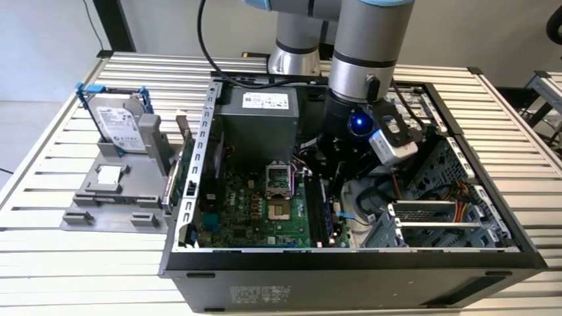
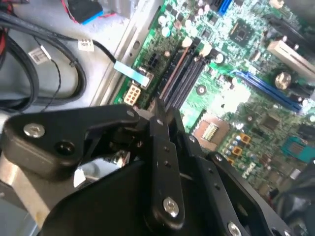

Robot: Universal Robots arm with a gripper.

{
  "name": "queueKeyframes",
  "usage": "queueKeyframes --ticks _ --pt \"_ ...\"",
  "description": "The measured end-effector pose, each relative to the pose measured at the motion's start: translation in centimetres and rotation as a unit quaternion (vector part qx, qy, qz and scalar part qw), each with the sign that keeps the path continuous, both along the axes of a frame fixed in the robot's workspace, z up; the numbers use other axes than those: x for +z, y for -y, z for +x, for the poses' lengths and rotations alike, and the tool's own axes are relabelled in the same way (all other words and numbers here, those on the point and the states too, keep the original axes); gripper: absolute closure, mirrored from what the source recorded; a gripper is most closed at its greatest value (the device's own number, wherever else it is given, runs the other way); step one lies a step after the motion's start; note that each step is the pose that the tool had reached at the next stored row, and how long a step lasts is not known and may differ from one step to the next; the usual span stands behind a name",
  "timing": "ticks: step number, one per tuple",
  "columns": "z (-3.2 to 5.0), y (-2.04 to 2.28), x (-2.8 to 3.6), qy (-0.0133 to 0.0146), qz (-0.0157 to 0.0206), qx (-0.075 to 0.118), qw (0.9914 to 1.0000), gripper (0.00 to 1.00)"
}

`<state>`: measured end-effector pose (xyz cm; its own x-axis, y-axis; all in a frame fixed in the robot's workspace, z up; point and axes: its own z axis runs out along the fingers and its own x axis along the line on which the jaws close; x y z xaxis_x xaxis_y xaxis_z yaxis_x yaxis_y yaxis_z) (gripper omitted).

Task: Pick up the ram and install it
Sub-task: 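Insert the ram into the slot, then press down the ram until it locks into place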

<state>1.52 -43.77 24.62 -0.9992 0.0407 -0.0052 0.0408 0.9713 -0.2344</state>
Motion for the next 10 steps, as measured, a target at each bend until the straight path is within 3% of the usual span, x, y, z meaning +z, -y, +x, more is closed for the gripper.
queueKeyframes --ticks 1,2,10 --pt "0.0 0.0 0.01 0.0 -0.0003 0.0 1.0 0.0" --pt "0.0 0.0 0.01 0.0 -0.0006 0.0 1.0 1.0" --pt "0.0 0.0 0.01 0.0 -0.0021 0.0 1.0 1.0"
